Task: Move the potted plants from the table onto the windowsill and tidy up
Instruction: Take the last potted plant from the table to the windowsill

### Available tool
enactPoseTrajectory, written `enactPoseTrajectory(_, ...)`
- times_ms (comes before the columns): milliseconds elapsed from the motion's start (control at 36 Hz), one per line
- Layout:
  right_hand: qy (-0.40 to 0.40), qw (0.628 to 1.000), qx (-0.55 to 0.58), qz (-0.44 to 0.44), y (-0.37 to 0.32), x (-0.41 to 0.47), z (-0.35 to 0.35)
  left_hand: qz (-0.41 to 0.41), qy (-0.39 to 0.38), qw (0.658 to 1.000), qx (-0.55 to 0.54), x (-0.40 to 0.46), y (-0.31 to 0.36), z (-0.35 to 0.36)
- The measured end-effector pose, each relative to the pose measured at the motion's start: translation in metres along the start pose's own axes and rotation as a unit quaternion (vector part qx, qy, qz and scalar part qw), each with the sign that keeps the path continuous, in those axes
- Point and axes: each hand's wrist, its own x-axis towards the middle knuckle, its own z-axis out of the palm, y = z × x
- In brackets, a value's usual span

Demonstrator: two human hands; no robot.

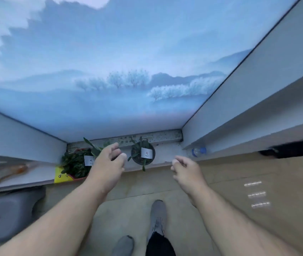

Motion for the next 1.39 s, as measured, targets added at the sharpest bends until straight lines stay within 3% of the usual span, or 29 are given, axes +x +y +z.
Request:
enactPoseTrajectory(194,0.084,0.989,0.102,-0.07,-0.057,-0.19,-0.06,0.107,-0.078,0.991,0.035,-0.137,0.078,-0.05)
enactPoseTrajectory(306,0.133,0.971,0.17,-0.1,-0.06,-0.26,-0.081,0.16,-0.148,0.974,0.054,-0.19,0.099,-0.039)
enactPoseTrajectory(528,0.268,0.912,0.287,-0.118,-0.007,-0.374,-0.131,0.218,-0.306,0.924,0.074,-0.294,0.116,0.036)
enactPoseTrajectory(667,0.353,0.854,0.365,-0.117,0.055,-0.443,-0.165,0.244,-0.376,0.887,0.113,-0.348,0.095,0.092)
enactPoseTrajectory(1000,0.538,0.682,0.492,-0.059,0.256,-0.64,-0.195,0.265,-0.57,0.748,0.213,-0.536,-0.026,0.212)
enactPoseTrajectory(1028,0.564,0.651,0.506,-0.053,0.294,-0.68,-0.192,0.269,-0.596,0.72,0.232,-0.577,-0.059,0.229)
enactPoseTrajectory(1139,0.603,0.59,0.536,-0.029,0.362,-0.745,-0.185,0.257,-0.635,0.684,0.25,-0.648,-0.116,0.243)
enactPoseTrajectory(1389,0.665,0.498,0.556,-0.025,0.512,-0.896,-0.165,0.245,-0.705,0.596,0.295,-0.819,-0.264,0.259)
